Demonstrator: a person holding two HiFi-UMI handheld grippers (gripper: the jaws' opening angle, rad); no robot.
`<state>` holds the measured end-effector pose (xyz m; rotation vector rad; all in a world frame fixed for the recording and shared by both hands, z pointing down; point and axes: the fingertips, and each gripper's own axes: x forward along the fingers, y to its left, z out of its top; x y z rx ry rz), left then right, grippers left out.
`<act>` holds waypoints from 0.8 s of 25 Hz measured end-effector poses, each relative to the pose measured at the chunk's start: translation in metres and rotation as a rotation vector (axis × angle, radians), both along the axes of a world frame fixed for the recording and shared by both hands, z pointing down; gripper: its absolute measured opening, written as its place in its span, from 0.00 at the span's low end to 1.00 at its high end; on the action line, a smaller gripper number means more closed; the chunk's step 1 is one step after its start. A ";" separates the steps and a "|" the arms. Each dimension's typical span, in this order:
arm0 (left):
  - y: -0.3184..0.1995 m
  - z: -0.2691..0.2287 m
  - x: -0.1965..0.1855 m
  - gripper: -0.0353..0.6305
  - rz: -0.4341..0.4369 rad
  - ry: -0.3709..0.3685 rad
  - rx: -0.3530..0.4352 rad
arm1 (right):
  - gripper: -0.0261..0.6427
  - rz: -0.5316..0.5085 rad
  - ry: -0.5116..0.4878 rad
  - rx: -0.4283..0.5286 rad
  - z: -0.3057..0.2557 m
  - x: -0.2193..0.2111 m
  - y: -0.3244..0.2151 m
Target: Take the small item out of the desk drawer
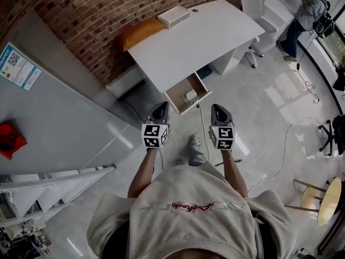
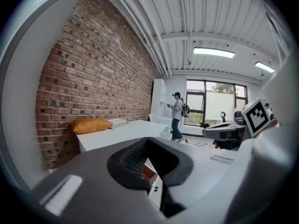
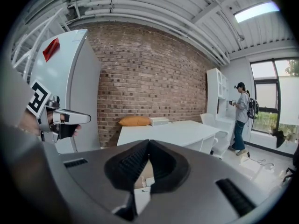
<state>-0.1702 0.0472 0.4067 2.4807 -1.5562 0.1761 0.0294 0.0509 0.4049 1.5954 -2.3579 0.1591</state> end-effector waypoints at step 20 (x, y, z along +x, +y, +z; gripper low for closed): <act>-0.165 -0.009 0.068 0.07 -0.029 -0.027 -0.010 | 0.06 -0.052 -0.020 0.014 -0.012 0.061 -0.176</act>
